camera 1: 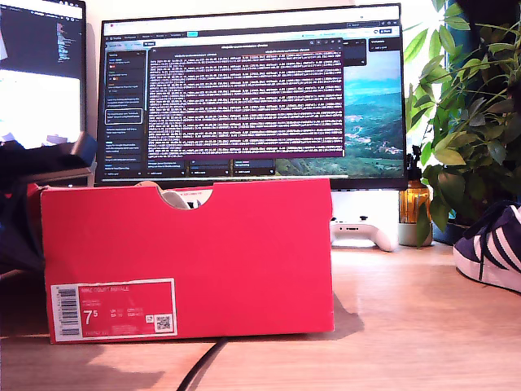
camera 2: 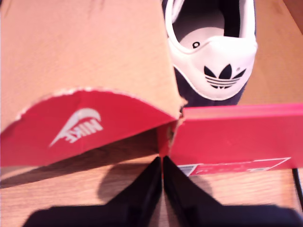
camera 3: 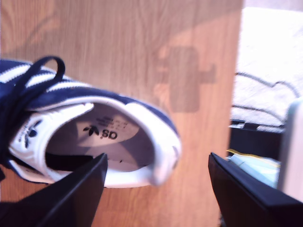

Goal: Pack the blue shoes by picking the first shoe and placing it inside the red shoebox, left side, then picking and rotating the second shoe and placing it in the shoebox

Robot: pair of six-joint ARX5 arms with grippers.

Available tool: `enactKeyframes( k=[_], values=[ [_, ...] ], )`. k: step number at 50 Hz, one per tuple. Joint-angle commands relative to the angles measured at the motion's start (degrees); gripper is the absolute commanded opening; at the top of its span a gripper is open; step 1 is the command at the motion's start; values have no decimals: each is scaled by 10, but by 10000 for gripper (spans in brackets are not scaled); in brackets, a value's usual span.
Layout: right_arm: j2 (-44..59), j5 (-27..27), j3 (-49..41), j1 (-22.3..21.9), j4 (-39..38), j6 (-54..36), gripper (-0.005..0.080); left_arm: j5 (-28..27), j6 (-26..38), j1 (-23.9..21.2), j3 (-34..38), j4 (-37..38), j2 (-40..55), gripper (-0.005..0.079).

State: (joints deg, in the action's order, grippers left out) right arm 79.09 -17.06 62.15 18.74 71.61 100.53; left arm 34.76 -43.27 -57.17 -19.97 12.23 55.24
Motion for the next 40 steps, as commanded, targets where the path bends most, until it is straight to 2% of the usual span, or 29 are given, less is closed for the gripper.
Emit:
enactKeyframes(
  k=[1, 13, 22, 25, 27, 33, 40],
  values=[
    [5, 1, -25, -2, -12, 8, 624, 1, 2, 1, 9, -1, 3, -20],
    [5, 4, -79, -9, -74, 34, 622, 1, 2, 0, 9, -1, 3, -19],
    [6, 27, -126, -12, -120, 67, 563, 1, 2, 0, 9, -1, 3, -19],
    [6, 30, -140, -13, -132, 71, 492, 1, 2, 0, 9, -1, 3, -19],
    [6, 32, -148, -13, -141, 82, 409, 1, 2, 0, 9, -1, 3, -20],
    [6, 35, -153, -15, -139, 92, -7, 1, 2, 0, 9, -1, 3, -19],
    [5, 25, -147, -24, -133, 62, -13, 1, 2, 1, 9, -1, 3, -19]
  ],
)
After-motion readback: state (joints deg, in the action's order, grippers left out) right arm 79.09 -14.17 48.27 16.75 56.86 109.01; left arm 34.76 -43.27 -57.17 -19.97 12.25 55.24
